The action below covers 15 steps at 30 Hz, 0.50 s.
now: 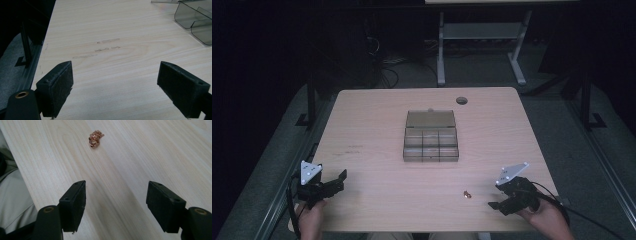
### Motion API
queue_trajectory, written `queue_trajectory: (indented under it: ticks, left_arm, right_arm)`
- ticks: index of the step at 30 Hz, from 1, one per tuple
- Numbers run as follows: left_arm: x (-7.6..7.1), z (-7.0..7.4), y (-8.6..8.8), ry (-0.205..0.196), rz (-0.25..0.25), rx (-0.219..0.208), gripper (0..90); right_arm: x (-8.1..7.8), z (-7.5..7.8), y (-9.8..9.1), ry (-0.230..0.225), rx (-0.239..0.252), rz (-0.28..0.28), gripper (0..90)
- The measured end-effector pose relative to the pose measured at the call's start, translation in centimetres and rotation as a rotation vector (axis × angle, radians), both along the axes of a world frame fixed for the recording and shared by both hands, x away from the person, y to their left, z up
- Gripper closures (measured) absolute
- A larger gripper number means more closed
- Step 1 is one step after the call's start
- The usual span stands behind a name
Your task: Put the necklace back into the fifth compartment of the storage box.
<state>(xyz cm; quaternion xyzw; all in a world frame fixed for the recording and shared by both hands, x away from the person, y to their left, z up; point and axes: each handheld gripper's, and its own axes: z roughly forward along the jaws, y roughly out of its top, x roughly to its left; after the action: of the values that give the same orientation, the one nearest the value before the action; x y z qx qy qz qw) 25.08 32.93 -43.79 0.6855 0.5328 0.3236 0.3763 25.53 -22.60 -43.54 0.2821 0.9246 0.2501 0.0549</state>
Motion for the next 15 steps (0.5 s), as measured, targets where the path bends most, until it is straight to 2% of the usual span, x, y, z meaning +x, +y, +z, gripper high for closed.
queue_trajectory:
  ticks: [10, 15]
  left_arm:
    - [0.1, -0.1, -0.4, 0.0, -0.014, 0.008, 13.0]
    - [0.1, -0.1, -0.4, 0.001, -0.022, 0.015, 13.0]
  right_arm:
    - [0.1, 0.4, 2.1, -0.005, 0.003, 0.053, 32.6]
    - [0.4, 0.6, 3.2, -0.018, -0.015, 0.091, 34.2]
